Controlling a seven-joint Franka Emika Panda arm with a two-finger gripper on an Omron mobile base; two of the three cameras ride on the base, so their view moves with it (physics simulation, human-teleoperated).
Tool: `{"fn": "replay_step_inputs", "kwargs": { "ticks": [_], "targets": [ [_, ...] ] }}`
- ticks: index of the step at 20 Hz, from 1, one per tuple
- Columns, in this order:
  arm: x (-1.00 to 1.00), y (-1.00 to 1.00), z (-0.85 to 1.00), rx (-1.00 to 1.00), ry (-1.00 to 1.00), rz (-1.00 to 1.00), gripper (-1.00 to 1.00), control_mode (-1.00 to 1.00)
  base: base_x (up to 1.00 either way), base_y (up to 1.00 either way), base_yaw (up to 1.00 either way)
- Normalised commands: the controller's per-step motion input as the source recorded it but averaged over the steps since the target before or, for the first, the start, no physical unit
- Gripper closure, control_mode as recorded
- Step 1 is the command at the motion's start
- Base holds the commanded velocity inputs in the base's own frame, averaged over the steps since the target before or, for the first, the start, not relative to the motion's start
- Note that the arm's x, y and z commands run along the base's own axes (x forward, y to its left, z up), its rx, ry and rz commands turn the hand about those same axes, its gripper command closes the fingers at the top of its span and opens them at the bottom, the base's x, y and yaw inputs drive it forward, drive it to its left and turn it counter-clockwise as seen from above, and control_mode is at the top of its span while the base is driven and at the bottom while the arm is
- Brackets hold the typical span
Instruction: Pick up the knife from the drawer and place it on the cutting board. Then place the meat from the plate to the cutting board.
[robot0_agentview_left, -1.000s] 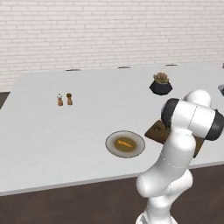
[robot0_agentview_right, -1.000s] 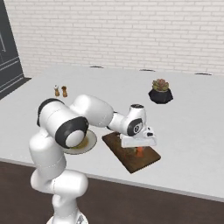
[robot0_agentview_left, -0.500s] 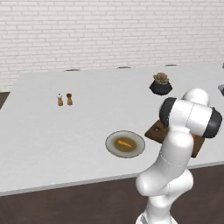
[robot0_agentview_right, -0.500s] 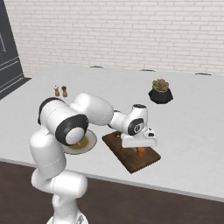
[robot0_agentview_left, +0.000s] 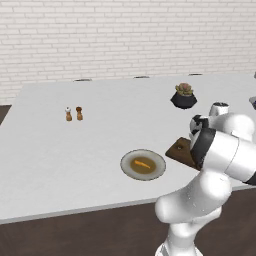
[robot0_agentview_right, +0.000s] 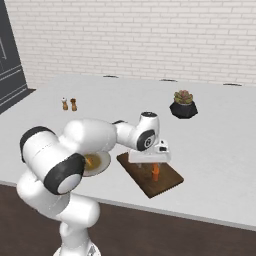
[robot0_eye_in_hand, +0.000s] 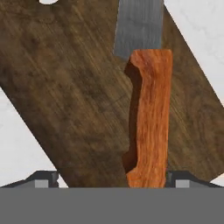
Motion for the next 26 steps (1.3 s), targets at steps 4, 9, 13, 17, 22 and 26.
{"fn": "replay_step_inputs", "kwargs": {
  "ticks": [4, 9, 13, 17, 22, 26],
  "targets": [
    [0.0, 0.45, 0.96, -0.06, -0.3, -0.04, -1.0, -1.0, 0.0, 0.0, 0.0],
    [-0.11, 0.8, 0.73, -0.04, -0.22, -0.04, -1.0, -1.0, 0.0, 0.0, 0.0],
    [-0.25, 1.0, 0.19, -0.06, -0.02, -0.02, -1.0, -1.0, 0.0, 0.0, 0.0],
    [-0.25, 1.0, 0.01, -0.04, 0.0, 0.0, -1.0, -1.0, 0.0, 0.0, 0.0],
    [-0.04, 1.0, 0.0, -0.01, 0.04, 0.0, -1.0, -1.0, 0.0, 0.0, 0.0],
    [0.11, 0.94, 0.0, 0.0, 0.18, 0.04, -1.0, -1.0, 0.0, 0.0, 0.0]
  ]
}}
